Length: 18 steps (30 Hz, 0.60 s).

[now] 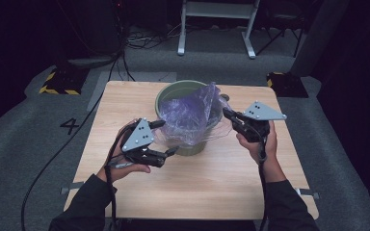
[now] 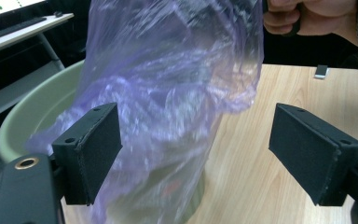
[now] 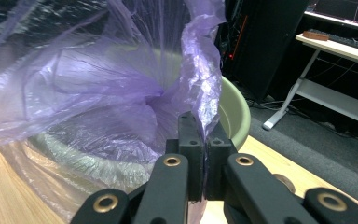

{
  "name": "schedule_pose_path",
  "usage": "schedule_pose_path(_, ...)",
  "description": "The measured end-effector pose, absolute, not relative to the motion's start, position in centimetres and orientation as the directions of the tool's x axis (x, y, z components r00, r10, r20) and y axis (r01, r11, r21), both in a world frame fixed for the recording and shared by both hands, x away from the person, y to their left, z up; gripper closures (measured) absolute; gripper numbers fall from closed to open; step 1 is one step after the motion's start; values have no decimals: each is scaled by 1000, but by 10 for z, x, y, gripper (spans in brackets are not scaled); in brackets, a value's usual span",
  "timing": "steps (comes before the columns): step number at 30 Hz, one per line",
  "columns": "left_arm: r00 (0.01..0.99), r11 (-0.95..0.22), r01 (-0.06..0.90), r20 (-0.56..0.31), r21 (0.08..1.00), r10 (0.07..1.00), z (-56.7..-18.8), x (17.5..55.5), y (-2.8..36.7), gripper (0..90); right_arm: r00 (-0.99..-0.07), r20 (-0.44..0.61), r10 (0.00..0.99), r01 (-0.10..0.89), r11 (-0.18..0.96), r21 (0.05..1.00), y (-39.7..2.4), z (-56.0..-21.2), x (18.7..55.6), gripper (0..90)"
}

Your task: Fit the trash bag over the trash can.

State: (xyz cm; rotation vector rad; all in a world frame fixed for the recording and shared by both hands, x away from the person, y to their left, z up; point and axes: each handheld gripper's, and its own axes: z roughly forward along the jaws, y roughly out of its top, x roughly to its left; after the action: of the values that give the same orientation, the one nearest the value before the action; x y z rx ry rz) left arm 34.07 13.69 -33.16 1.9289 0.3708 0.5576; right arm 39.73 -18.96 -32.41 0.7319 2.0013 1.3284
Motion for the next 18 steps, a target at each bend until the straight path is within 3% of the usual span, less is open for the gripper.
schedule_pose_path(8,851,-499,6,258,867,458,-322,350,109,173,-662,-183,727,119,343,932,-190,-324,399,864)
schedule_pose_path(13,812,-585,27,324,810,486,-318,364,104,444,-667,-187,721,118,350,929,-190,-324,399,864)
schedule_pose_path(18,802,-573,5,339,819,491,-312,375,113,703,-667,-190,720,120,356,927,-190,-325,400,866)
